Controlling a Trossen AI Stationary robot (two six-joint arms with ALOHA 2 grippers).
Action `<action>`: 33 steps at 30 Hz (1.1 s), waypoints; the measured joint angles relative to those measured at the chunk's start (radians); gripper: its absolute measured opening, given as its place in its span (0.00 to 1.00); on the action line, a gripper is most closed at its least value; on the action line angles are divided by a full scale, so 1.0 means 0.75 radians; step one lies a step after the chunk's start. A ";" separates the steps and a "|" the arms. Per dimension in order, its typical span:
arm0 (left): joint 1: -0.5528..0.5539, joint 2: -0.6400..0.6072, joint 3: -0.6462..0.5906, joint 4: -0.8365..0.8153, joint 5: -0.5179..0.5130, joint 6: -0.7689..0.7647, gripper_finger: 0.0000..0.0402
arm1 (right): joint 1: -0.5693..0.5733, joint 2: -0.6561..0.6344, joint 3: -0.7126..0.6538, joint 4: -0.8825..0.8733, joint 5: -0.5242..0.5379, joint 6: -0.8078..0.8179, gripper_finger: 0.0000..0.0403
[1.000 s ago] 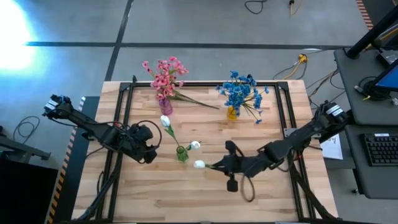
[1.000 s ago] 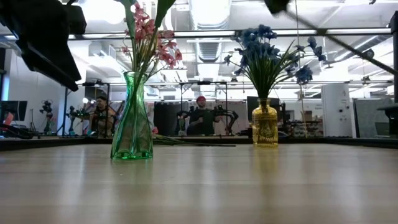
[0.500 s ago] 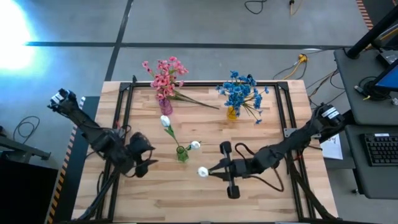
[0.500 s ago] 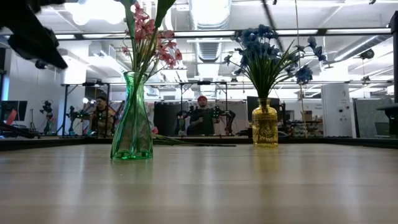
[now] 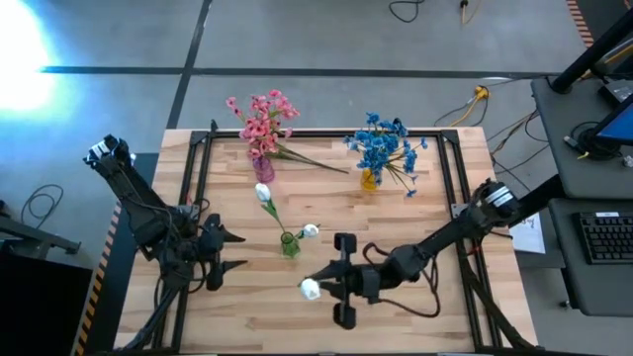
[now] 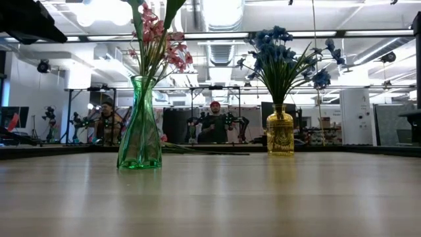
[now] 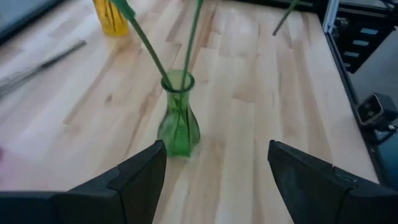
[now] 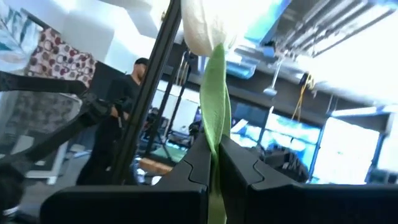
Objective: Sort flowers into vase by color
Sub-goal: Put the white flower into the green vase
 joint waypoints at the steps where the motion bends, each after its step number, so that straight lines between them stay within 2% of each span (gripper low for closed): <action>1: -0.002 0.000 0.000 0.004 -0.020 0.012 0.67 | -0.003 0.022 0.033 0.000 -0.001 -0.032 0.03; 7: -0.007 0.000 0.000 0.009 -0.084 0.046 0.67 | -0.050 0.159 0.225 0.003 -0.001 -0.108 0.03; 16: -0.012 0.001 -0.002 0.007 -0.037 0.045 0.67 | -0.136 0.321 0.417 0.085 -0.001 -0.124 0.03; 33: -0.012 0.002 -0.004 -0.025 0.001 0.010 0.67 | -0.259 0.356 0.444 0.116 0.079 -0.089 0.03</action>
